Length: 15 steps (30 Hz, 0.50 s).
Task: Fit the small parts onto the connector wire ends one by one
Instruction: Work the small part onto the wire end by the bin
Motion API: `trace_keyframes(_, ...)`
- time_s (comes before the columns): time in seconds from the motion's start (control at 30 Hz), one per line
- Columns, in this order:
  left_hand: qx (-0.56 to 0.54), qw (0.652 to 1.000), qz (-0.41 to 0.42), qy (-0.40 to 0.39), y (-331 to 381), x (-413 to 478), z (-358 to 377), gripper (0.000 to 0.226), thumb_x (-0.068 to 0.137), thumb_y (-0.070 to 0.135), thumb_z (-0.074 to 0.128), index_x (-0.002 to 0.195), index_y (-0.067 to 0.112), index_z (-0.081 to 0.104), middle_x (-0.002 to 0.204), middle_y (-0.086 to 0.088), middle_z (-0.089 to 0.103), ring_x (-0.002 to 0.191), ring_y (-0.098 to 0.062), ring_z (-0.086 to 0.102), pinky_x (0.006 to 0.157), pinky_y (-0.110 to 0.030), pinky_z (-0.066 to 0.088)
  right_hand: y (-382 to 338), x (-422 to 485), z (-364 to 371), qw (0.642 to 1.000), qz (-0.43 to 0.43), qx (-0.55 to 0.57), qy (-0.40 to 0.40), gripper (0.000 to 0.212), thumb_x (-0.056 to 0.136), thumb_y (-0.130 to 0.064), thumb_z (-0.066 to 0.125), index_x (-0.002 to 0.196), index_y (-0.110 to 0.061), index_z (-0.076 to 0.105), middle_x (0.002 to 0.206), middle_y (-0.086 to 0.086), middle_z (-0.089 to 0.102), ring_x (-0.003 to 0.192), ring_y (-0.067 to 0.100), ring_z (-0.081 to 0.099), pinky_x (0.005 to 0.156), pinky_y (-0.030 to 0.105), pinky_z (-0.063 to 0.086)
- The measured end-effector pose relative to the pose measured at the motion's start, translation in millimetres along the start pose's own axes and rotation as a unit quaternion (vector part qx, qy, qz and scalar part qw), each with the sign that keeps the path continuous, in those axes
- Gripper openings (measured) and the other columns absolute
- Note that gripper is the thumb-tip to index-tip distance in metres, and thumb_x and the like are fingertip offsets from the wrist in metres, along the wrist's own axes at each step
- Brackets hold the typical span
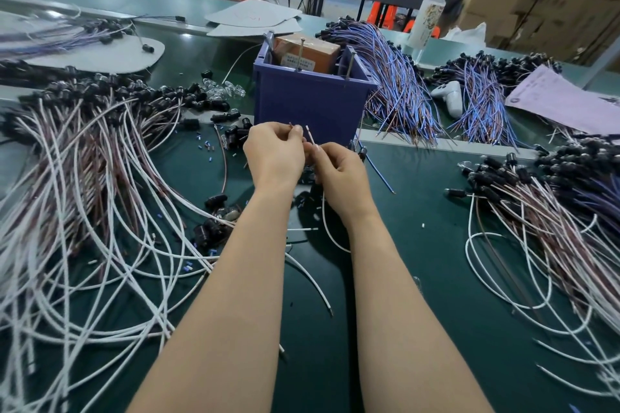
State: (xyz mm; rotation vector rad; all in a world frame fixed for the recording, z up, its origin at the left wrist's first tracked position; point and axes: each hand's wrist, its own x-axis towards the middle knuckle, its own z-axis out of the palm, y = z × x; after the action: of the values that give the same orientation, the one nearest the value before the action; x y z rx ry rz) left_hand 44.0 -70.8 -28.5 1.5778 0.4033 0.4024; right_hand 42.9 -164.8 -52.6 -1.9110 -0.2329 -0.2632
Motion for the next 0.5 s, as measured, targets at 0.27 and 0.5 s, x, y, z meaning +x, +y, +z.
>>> trace_keyframes(0.27, 0.002, 0.999, 0.026, 0.019, 1.2, -1.8, -1.3, 0.028, 0.091, 0.015, 0.061, 0.064, 0.020, 0.061, 0.073, -0.006, 0.071, 0.073, -0.022, 0.071, 0.078, -0.038, 0.058, -0.6, -0.3, 0.6, 1.000, 0.011, 0.019, -0.009, 0.023, 0.096, -0.020, 0.055, 0.076, -0.011, 0.065, 0.047, -0.016, 0.049, 0.052, 0.001, 0.042, 0.055, 0.018, 0.034)
trace_keyframes(0.5, 0.015, 0.995, 0.054, 0.079, 8.0, 8.8, -14.8, 0.012, 0.093, 0.014, 0.054, 0.087, 0.011, 0.063, 0.081, -0.005, 0.070, 0.070, -0.015, 0.068, 0.076, -0.034, 0.057, 1.3, -0.5, -1.2, 0.999, 0.014, 0.028, 0.008, 0.024, 0.097, -0.016, 0.050, 0.077, -0.007, 0.060, 0.060, -0.003, 0.050, 0.061, 0.013, 0.044, 0.063, 0.028, 0.038)
